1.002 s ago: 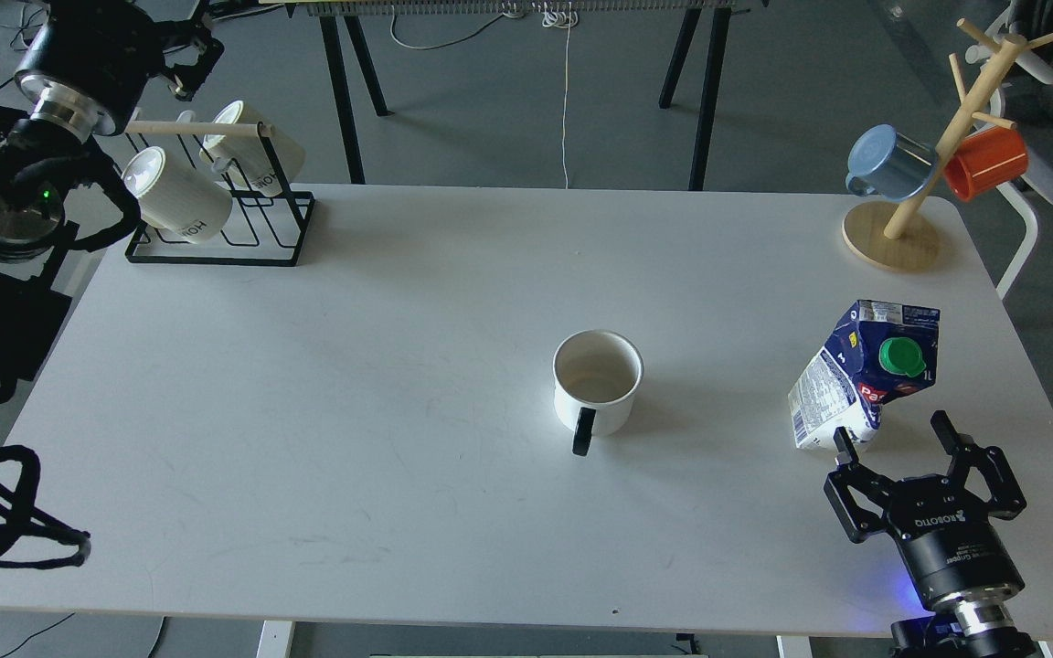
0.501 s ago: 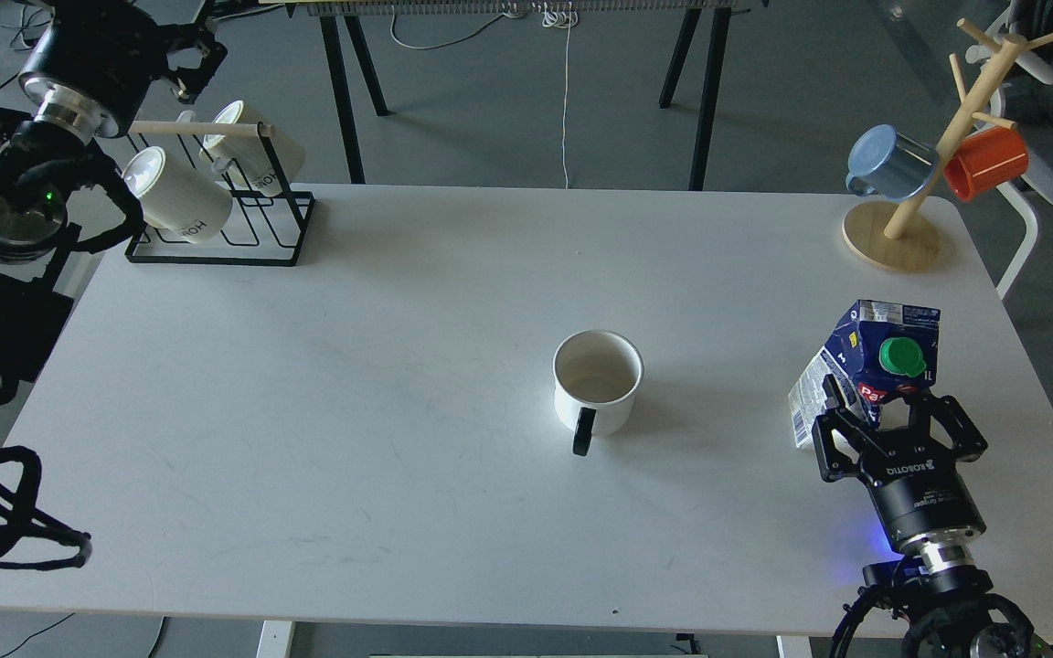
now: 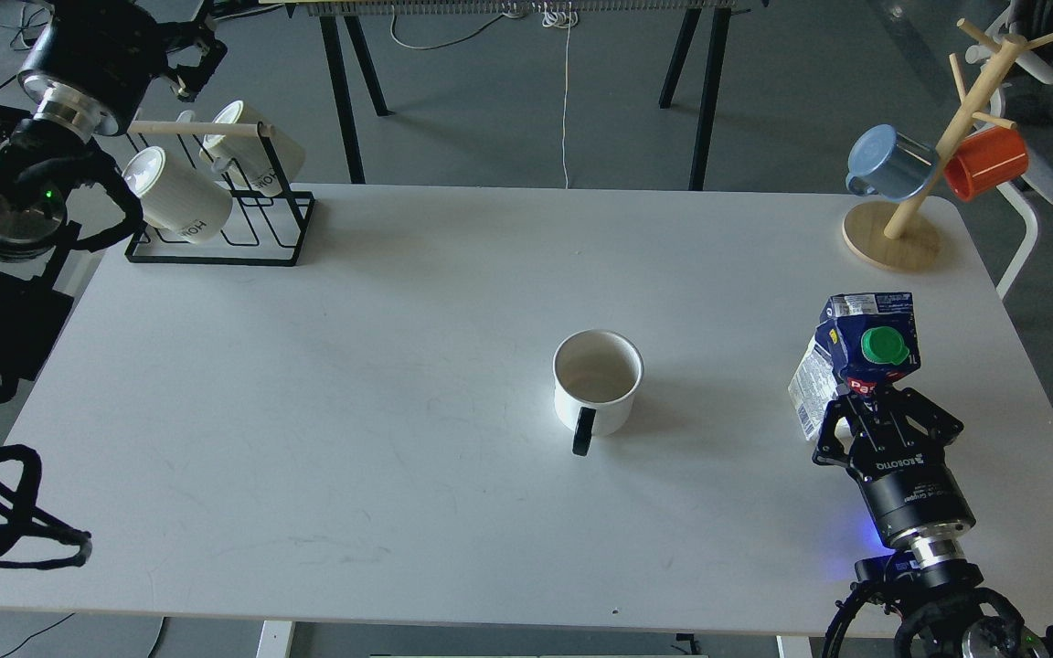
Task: Place cup and milk with both arms
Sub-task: 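Slide the milk carton with the right gripper next to the white mug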
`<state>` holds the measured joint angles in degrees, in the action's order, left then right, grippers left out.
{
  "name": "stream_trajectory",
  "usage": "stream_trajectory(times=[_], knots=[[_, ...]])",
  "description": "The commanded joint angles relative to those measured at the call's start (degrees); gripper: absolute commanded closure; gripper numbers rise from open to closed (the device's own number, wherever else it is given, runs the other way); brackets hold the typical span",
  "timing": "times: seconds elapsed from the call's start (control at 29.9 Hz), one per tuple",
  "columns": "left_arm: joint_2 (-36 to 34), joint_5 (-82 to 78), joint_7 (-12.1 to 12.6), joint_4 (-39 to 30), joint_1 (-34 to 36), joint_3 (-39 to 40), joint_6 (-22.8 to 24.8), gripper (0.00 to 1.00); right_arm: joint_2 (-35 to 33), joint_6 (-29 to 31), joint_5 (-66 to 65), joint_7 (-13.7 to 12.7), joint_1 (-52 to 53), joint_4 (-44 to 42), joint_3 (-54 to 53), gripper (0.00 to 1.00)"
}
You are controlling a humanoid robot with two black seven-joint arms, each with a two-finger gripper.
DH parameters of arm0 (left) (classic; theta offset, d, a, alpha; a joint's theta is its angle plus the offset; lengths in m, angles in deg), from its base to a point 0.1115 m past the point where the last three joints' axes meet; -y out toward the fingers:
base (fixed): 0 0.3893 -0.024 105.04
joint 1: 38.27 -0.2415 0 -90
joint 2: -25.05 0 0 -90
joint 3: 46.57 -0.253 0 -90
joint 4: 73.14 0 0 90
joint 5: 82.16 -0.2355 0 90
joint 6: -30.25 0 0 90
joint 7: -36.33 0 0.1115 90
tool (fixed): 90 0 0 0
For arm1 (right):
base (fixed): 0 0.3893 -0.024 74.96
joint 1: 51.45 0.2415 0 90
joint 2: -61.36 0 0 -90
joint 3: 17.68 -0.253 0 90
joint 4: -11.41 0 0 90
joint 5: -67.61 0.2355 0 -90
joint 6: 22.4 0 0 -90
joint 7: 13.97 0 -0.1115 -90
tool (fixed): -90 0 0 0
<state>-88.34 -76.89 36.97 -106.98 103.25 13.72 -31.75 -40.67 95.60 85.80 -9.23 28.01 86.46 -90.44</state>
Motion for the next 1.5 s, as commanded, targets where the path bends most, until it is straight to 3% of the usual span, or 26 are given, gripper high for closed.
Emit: stream_trajectory(times=[0.0, 0.4, 0.74, 1.14, 1.47], knots=[[-0.1, -0.1, 0.0, 0.0, -0.1, -0.1, 0.0, 0.01, 0.1, 0.0, -0.1, 0.0, -0.3, 0.7, 0.2, 0.84], [-0.1, -0.2, 0.1, 0.0, -0.1, -0.1, 0.0, 0.01, 4.3, 0.0, -1.9, 0.2, 0.4, 6.8, 6.8, 0.84], [-0.3, -0.2, 0.0, 0.0, -0.1, -0.1, 0.0, 0.01, 12.0, 0.0, -6.6, 0.5, 4.6, 1.0, 10.0, 0.84], [-1.3, -0.3, 0.0, -0.1, -0.5, -0.2, 0.0, 0.01, 12.0, 0.0, -6.5, 1.8, 8.2, -5.4, 10.8, 0.82], [-0.8, -0.3, -0.1, -0.1, -0.3, -0.3, 0.0, 0.01, 12.0, 0.0, -6.5, 1.9, 8.4, -5.7, 13.1, 0.82]])
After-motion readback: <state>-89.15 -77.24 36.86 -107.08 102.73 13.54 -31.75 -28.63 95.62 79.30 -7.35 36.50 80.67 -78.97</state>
